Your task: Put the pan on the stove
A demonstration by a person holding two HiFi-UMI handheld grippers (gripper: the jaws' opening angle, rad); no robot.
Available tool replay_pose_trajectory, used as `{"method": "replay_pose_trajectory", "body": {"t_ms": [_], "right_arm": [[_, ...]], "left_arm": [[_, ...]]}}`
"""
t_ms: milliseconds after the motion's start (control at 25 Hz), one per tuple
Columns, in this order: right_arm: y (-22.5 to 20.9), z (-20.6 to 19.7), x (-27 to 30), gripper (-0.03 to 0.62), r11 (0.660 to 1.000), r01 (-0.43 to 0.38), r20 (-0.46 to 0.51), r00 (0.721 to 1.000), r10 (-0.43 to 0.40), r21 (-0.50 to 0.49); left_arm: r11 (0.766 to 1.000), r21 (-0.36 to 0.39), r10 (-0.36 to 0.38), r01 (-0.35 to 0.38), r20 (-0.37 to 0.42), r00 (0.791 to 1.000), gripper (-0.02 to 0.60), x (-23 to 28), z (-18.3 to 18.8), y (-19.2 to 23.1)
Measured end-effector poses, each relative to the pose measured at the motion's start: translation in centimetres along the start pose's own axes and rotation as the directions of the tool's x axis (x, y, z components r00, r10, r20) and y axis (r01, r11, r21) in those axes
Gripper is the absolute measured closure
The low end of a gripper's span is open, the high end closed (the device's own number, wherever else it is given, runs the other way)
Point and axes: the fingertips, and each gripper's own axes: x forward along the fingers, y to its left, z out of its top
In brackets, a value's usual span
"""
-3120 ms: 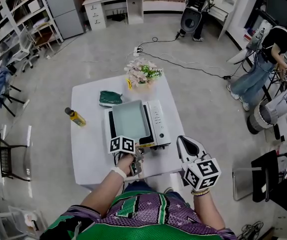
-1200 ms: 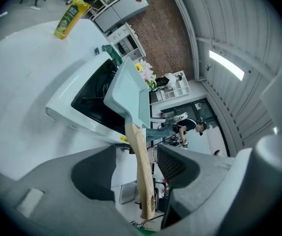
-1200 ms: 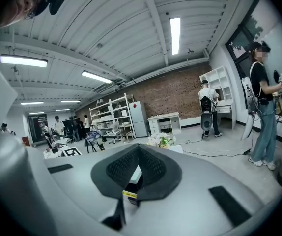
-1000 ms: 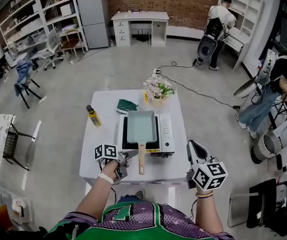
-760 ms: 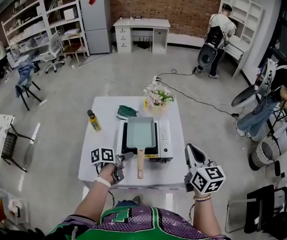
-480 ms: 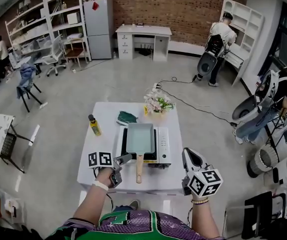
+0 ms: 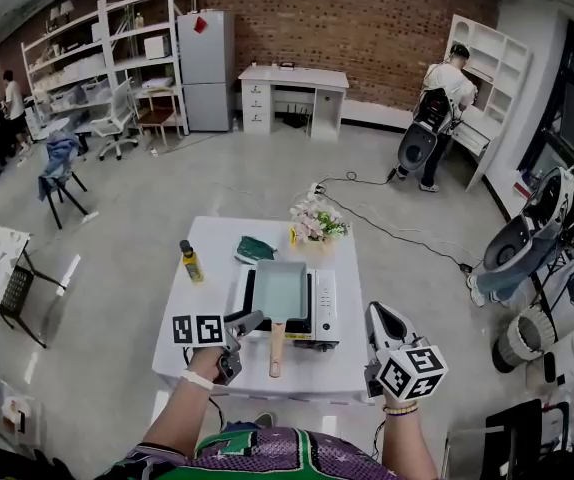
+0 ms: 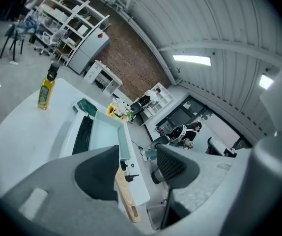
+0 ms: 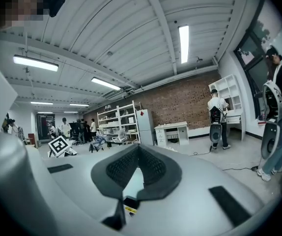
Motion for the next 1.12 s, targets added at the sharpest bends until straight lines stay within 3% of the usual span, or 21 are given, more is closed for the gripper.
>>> {"method": "replay_pose_trajectory", "body": {"t_ms": [200, 520, 760, 1120], "right_arm": [[0.0, 0.8, -0.4, 0.592, 1.0, 0.002, 0.015, 1.0, -0.002, -0.006], [0.3, 2.1, -0.8, 0.592, 1.0, -0.008, 0.029, 1.0, 0.008, -0.016], [1.0, 2.3, -0.6, 0.592, 0.999, -0.032, 0.038, 0.999, 0.033, -0.029], [2.5, 3.9, -0.5, 0.592, 0.995, -0.048, 0.053, 0.997, 0.053, -0.083]], "left_arm": [[0.99, 0.137, 0.009, -0.022, 0.1, 0.995, 0.36, -2.0, 3.3, -2.3], [0.962, 0.269, -0.014, -0.046, 0.219, 0.976, 0.399, -4.6, 5.9, -6.2], [0.901, 0.402, 0.025, -0.163, 0.326, 0.945, 0.446, -6.9, 7.1, -7.6], [0.818, 0.515, 0.022, -0.258, 0.42, 0.907, 0.481, -9.2, 8.3, -10.4]]}}
